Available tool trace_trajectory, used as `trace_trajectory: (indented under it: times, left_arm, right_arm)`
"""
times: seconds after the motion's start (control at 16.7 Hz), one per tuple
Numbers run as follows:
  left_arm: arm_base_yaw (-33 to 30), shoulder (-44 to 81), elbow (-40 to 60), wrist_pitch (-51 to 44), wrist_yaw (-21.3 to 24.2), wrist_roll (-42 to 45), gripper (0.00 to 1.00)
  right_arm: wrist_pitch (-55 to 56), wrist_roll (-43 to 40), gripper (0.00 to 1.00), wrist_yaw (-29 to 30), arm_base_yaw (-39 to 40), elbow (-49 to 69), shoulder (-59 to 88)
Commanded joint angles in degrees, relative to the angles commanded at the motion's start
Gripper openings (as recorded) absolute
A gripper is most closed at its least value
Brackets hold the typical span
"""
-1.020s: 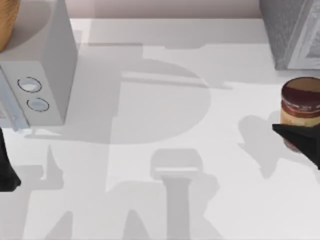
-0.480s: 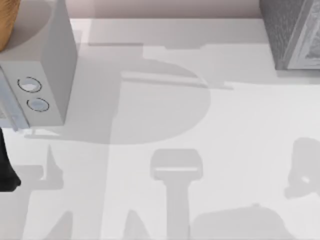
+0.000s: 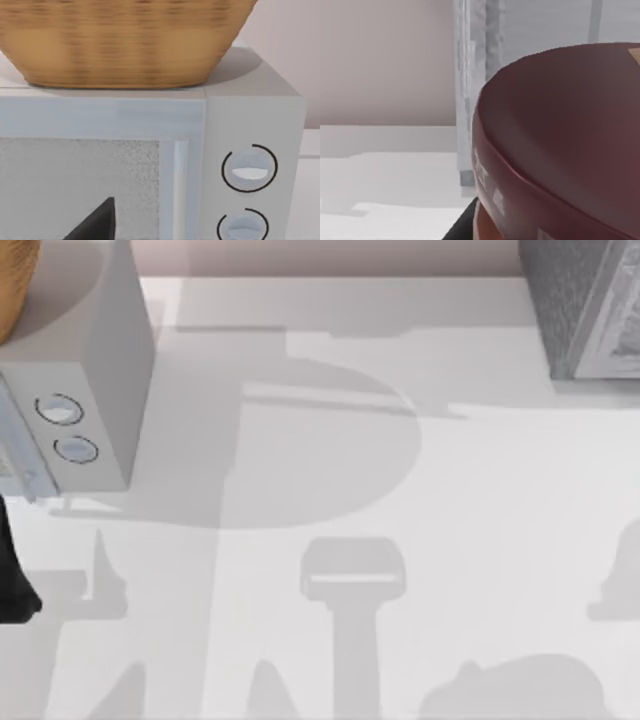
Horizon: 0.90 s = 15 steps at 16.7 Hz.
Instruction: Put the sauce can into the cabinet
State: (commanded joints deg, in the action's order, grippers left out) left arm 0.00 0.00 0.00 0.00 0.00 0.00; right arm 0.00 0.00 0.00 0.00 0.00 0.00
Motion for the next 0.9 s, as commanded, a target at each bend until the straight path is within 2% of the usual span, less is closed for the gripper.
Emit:
trace_trajectory:
  times: [0.24,0.42,0.66,0.9]
  left_arm:
    - [0.0,0.0,0.0,0.0,0.0,0.0,1.0]
    - [0.0,0.0,0.0,0.0,0.0,0.0,1.0]
    - [0.0,0.0,0.0,0.0,0.0,0.0,1.0]
    - [0.0,0.0,0.0,0.0,0.0,0.0,1.0]
  right_arm:
    - [-0.4,0.1,0.0,-0.1,0.4,0.7,0.9]
    - [-2.6,1.0,0.0,0.5,1.3,6.1,6.0]
    - [-7.6,2.5,0.0,2.8,2.8,21.6,19.0]
    - [-13.9,3.9,0.0,6.1,4.1,44.7,35.4]
